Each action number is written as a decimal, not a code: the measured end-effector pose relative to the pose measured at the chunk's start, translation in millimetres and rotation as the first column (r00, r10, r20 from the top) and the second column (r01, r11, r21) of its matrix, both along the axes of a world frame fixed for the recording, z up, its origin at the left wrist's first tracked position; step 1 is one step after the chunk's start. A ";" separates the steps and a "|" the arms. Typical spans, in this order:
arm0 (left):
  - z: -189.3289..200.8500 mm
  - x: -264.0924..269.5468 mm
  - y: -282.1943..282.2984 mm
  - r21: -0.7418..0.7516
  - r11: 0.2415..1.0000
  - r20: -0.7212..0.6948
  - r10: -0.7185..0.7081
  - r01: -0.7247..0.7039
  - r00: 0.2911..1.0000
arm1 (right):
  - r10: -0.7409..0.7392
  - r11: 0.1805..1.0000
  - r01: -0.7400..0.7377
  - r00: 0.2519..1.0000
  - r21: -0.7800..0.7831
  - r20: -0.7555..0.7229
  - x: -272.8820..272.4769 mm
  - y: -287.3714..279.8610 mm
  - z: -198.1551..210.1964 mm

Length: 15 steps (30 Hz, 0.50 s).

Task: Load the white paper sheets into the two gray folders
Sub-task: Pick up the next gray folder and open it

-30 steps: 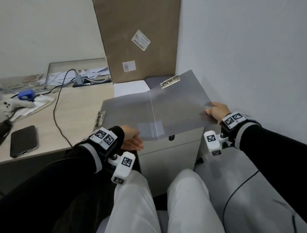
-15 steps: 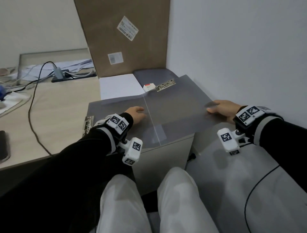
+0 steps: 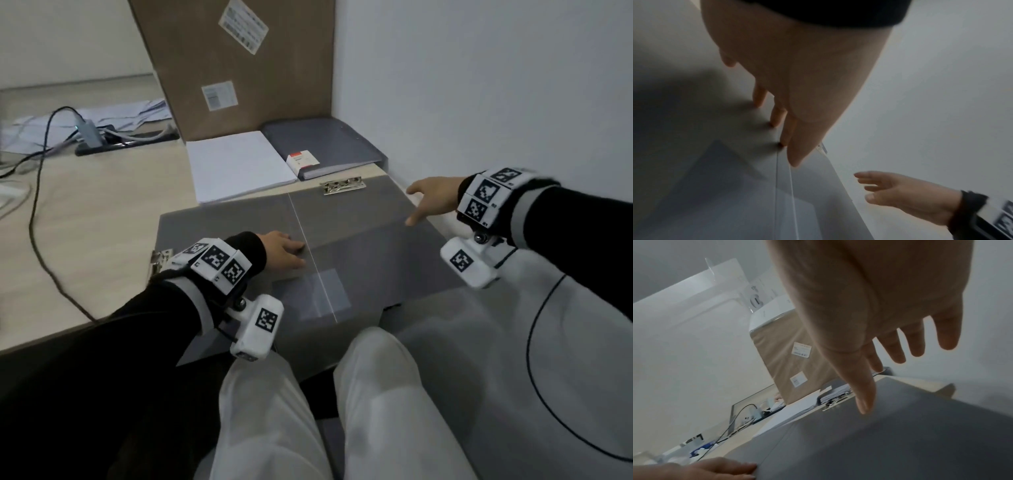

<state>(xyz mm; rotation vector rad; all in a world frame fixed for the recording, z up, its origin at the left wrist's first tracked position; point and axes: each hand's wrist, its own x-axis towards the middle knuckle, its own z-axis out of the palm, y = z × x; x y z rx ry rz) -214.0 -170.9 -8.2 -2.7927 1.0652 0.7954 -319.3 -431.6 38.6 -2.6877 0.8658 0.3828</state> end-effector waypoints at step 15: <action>-8.4 37.9 -44.9 -0.067 0.997 0.033 0.050 -0.047 0.998 | 0.242 0.970 -0.240 0.956 0.032 -0.167 68.0 11.3 -55.2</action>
